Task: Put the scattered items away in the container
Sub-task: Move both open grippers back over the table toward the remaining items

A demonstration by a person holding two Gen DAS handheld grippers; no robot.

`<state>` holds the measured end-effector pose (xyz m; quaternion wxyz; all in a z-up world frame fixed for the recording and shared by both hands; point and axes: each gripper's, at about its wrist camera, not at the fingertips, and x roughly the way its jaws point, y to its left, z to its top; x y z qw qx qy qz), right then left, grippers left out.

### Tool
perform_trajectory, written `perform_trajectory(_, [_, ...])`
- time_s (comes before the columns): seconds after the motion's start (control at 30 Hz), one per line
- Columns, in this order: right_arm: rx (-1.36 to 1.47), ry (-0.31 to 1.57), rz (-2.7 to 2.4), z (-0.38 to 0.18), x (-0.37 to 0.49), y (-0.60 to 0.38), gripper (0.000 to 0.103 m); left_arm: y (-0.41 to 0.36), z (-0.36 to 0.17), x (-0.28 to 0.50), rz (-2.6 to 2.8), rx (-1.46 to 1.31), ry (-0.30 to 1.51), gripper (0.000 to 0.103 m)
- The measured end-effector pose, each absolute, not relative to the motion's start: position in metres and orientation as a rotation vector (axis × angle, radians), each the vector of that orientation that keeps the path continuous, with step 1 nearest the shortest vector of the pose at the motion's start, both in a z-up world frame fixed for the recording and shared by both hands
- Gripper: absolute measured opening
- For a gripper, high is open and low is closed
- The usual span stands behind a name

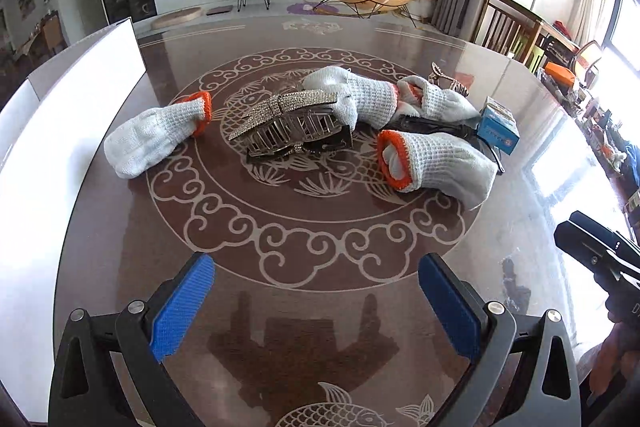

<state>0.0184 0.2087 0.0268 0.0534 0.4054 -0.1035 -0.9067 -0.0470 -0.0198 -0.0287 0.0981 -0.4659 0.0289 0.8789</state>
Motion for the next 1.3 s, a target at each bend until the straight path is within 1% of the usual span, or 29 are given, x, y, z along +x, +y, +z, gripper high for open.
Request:
perform_trajectory(0.1, [1.336,-0.293,-2.731,0.015,0.018,0.209,0.066,-0.013,-0.045,-0.051,2.609,-1.413,0.134,0.103])
perform_trajectory(0.17, [1.405,-0.326,-2.676,-0.001,0.01,0.202,0.066,-0.012,-0.051,-0.055,2.602,-1.432,0.124,0.103])
perform_trajectory(0.23, [1.435,-0.301,-2.678,-0.007,0.004,0.196,0.066,-0.014,-0.058,-0.06,2.589,-1.47,0.094,0.103])
perform_trajectory(0.5, [1.506,-0.053,-2.712,-0.018,-0.001,0.172,0.067,-0.015,-0.067,-0.06,2.64,-1.406,0.125,0.103])
perform_trajectory(0.63, [1.485,0.053,-2.743,-0.021,-0.002,0.166,0.067,-0.016,-0.067,-0.058,2.646,-1.392,0.12,0.103])
perform_trajectory(0.87, [1.387,0.031,-2.803,-0.023,-0.003,0.169,0.067,-0.019,-0.061,-0.06,2.651,-1.39,0.12,0.103])
perform_trajectory(1.13, [1.364,-0.003,-2.787,-0.022,-0.005,0.174,0.068,-0.02,-0.061,-0.06,2.651,-1.388,0.119,0.103])
perform_trajectory(1.17, [1.355,-0.026,-2.789,-0.021,-0.005,0.176,0.068,-0.021,-0.06,-0.06,2.651,-1.387,0.119,0.103])
perform_trajectory(1.27, [1.348,-0.205,-2.832,-0.02,-0.017,0.194,0.067,-0.022,-0.06,-0.06,2.652,-1.385,0.119,0.103])
perform_trajectory(1.3, [1.375,-0.238,-2.864,-0.019,-0.026,0.201,0.067,-0.022,-0.06,-0.061,2.652,-1.385,0.118,0.103])
